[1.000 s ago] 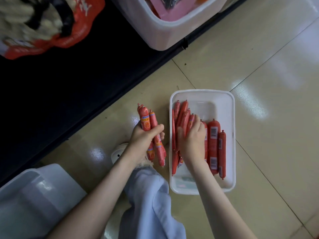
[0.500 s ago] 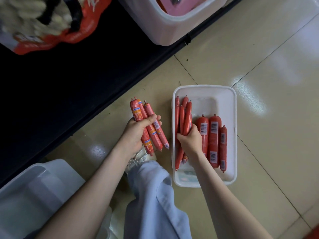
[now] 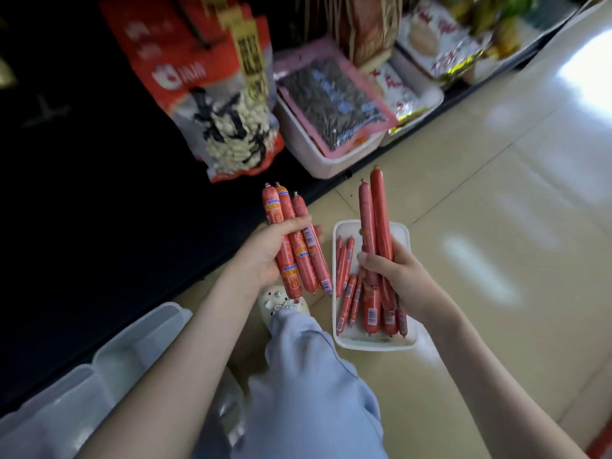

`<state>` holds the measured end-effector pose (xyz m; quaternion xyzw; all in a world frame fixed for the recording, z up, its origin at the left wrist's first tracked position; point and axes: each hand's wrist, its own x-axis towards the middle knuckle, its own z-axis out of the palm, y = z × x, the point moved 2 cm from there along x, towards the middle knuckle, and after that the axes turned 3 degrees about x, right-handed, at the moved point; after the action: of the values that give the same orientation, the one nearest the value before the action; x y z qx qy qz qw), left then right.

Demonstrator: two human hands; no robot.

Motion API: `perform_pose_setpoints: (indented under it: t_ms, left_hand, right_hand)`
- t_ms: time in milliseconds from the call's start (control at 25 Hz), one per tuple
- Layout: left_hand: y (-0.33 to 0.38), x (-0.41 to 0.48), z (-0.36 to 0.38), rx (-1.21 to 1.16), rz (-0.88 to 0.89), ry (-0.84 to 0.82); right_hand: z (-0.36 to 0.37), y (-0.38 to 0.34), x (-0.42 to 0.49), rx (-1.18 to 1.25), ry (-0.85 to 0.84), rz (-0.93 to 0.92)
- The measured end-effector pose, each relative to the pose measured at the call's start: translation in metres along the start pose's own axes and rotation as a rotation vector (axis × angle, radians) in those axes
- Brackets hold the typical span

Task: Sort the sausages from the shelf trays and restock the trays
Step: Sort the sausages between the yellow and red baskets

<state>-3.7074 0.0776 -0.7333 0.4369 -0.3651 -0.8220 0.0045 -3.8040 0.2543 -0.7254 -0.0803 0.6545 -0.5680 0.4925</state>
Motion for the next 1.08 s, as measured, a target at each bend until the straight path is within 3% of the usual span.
perform_pose_setpoints:
  t_ms: [200, 360, 640, 880, 1080]
  left_hand:
    - [0.042, -0.115, 0.021, -0.028, 0.118, -0.094]
    - [0.044, -0.192, -0.004, -0.041, 0.204, -0.078]
    - [0.015, -0.296, -0.112, -0.227, 0.368, 0.184]
    - [-0.008, -0.379, -0.207, -0.376, 0.544, 0.365]
    - [-0.032, -0.438, -0.267, -0.475, 0.635, 0.557]
  right_hand:
    - [0.061, -0.091, -0.077, -0.005, -0.216, -0.25]
    - [0.129, -0.12, -0.118, -0.126, -0.409, -0.347]
    - [0.263, -0.087, -0.155, -0.255, -0.629, -0.306]
    - [0.387, -0.049, -0.194, -0.419, -0.901, -0.39]
    - [0.458, -0.012, -0.212, -0.452, -1.059, -0.303]
